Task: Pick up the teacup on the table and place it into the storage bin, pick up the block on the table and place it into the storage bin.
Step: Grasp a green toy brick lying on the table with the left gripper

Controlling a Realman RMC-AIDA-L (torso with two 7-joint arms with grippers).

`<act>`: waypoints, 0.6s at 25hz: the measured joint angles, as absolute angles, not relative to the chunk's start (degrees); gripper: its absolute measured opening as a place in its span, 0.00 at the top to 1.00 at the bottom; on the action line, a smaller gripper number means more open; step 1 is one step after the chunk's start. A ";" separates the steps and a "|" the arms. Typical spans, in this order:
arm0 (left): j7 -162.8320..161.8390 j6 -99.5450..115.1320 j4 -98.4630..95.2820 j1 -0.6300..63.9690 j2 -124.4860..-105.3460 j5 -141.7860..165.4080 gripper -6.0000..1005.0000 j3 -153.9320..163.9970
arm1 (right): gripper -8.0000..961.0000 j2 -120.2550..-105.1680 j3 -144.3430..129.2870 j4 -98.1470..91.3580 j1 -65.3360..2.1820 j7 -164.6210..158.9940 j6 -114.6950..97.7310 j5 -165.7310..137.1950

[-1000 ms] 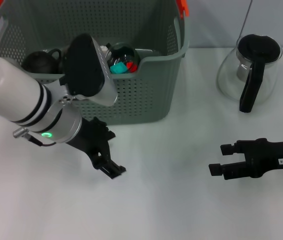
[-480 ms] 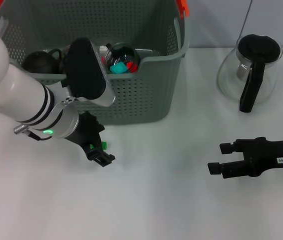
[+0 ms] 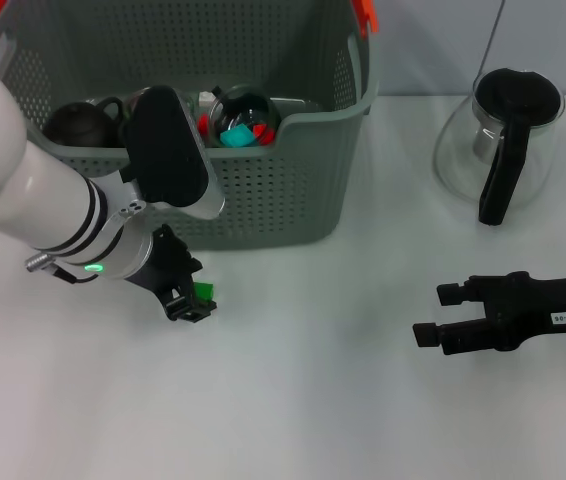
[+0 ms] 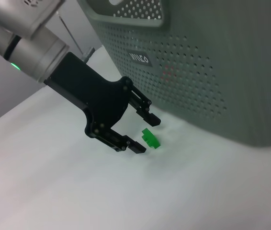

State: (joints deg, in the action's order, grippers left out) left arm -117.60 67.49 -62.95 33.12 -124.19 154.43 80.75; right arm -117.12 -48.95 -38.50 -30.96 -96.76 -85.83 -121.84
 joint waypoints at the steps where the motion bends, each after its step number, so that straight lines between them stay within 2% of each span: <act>1: -117.59 67.32 -62.81 33.15 -124.22 154.62 0.39 80.76 | 0.02 -117.14 -48.95 -38.50 -30.97 -96.76 -85.83 -121.85; 5: -117.59 66.92 -62.50 33.29 -124.28 154.92 0.46 80.83 | 0.02 -117.16 -48.95 -38.48 -30.97 -96.76 -85.83 -121.84; 15: -118.07 66.78 -62.10 33.43 -124.28 154.95 0.51 80.57 | 0.02 -117.16 -48.95 -38.49 -30.94 -96.76 -85.87 -121.87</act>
State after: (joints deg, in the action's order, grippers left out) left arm -118.07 66.78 -62.10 33.43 -124.28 154.95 80.57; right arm -117.16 -48.95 -38.49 -30.94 -96.76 -85.87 -121.87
